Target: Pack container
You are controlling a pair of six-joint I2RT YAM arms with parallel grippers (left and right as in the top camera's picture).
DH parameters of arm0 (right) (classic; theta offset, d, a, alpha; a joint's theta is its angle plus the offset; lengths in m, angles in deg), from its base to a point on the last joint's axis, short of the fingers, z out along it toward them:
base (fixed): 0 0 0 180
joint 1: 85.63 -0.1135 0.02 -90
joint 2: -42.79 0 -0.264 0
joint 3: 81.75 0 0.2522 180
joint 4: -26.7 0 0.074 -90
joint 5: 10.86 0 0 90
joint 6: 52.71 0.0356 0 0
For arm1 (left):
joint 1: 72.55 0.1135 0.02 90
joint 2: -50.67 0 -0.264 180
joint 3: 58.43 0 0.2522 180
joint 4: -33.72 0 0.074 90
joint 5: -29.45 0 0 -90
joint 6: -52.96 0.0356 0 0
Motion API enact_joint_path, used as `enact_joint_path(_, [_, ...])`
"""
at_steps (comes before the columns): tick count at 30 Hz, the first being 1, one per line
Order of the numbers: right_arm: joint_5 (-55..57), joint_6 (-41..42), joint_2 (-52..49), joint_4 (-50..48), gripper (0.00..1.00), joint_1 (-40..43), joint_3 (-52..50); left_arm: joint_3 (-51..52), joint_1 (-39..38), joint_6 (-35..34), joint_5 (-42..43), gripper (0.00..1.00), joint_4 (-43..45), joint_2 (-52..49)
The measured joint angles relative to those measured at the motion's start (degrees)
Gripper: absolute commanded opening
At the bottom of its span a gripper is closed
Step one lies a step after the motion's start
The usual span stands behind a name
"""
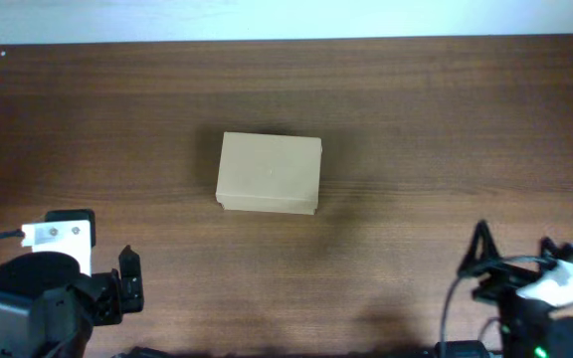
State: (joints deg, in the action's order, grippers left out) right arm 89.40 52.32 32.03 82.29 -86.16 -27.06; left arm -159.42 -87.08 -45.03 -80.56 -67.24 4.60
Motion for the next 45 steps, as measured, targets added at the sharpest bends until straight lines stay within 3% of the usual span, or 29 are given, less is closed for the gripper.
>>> enact_joint_path(9, [-5.49,0.00,5.25,-14.64,0.99,1.64,-19.08,0.02,0.00,0.00,0.02,1.00,0.02,0.00])
enact_joint_path(17, [-5.95,0.00,5.68,-19.39,0.99,1.64,-28.37,0.02,0.00,0.00,0.00,1.00,0.02,0.00])
enact_joint_path(28, [-6.34,0.02,5.68,-20.00,0.99,1.64,-34.01,0.02,0.00,0.00,0.00,1.00,0.02,0.00])
enact_joint_path(45, [-6.73,0.04,5.70,-20.22,0.99,1.64,-34.05,0.02,0.00,0.00,0.02,1.00,0.02,0.00])
